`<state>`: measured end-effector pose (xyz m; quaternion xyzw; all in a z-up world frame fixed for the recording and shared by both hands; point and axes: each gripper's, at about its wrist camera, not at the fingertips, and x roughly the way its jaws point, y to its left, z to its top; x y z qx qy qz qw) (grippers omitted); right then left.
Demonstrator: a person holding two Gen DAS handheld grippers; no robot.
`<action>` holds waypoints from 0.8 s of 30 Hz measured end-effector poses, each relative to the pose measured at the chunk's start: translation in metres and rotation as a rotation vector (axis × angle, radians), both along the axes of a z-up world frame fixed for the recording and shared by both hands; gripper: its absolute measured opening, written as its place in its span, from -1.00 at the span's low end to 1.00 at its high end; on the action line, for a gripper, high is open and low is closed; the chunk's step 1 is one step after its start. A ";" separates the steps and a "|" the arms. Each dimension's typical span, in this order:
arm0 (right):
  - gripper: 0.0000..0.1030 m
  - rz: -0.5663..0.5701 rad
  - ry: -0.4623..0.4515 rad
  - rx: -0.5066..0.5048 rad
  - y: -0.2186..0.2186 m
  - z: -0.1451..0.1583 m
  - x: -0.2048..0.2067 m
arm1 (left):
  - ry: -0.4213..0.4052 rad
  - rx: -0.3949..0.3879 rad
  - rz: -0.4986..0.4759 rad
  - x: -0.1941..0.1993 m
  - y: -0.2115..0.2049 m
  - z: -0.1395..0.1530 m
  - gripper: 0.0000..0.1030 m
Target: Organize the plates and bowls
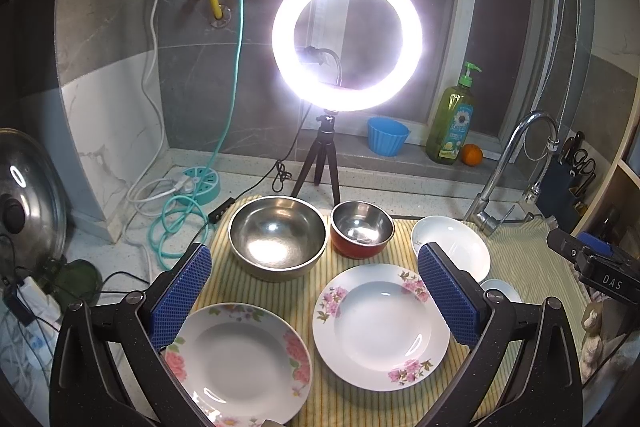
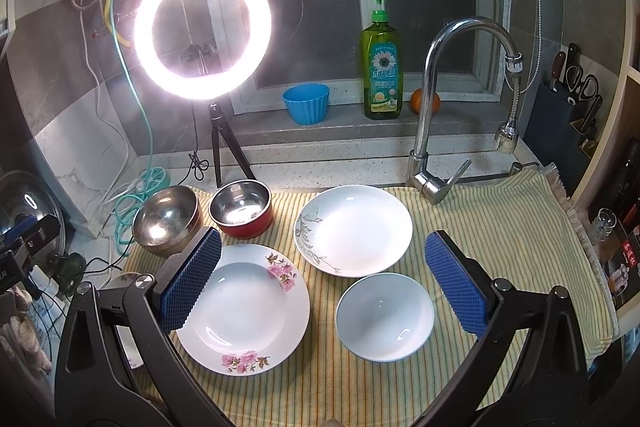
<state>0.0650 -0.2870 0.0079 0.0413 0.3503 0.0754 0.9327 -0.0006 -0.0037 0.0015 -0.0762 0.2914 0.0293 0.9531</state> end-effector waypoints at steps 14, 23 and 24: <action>1.00 -0.001 0.012 0.004 0.001 -0.003 0.002 | 0.005 0.001 -0.006 0.002 0.000 -0.001 0.98; 1.00 0.003 0.035 0.010 -0.001 -0.009 0.009 | 0.021 -0.006 -0.020 0.011 0.003 -0.006 0.98; 1.00 0.005 0.040 0.012 0.000 -0.010 0.009 | 0.024 -0.007 -0.022 0.012 0.003 -0.008 0.98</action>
